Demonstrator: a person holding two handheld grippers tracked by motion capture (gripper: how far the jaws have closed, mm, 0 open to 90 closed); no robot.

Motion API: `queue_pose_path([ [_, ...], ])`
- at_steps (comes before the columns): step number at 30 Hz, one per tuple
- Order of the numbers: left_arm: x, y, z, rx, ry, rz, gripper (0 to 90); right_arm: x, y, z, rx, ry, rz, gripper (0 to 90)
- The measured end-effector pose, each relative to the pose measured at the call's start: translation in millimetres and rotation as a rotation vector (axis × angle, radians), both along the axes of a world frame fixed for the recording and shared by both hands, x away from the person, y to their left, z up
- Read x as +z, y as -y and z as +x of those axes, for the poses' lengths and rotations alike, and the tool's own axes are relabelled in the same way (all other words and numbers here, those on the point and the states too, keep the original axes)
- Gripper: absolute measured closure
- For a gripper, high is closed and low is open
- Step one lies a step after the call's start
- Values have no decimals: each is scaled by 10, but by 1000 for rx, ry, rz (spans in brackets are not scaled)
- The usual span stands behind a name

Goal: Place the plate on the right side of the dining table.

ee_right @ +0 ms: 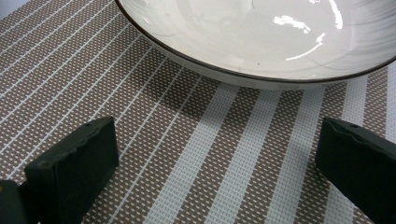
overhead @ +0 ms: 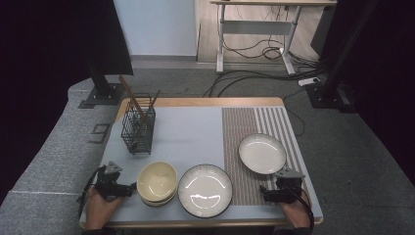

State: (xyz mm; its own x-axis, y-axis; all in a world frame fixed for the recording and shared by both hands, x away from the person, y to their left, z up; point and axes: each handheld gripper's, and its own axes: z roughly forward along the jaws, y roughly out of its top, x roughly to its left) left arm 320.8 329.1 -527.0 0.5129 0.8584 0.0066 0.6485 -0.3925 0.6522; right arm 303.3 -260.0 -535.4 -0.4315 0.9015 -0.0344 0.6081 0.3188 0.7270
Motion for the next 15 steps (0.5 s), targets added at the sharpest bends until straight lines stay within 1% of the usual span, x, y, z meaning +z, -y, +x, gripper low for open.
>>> queue_pose_path([
  [3, 0, 0, 0, 0, 0, 0, 0, -9, 20, 17, 2, -16, 20, 0],
  [15, 0, 0, 1, 0, -1, 0, 0, -18, 21, 8, -1, -8, 24, 0],
])
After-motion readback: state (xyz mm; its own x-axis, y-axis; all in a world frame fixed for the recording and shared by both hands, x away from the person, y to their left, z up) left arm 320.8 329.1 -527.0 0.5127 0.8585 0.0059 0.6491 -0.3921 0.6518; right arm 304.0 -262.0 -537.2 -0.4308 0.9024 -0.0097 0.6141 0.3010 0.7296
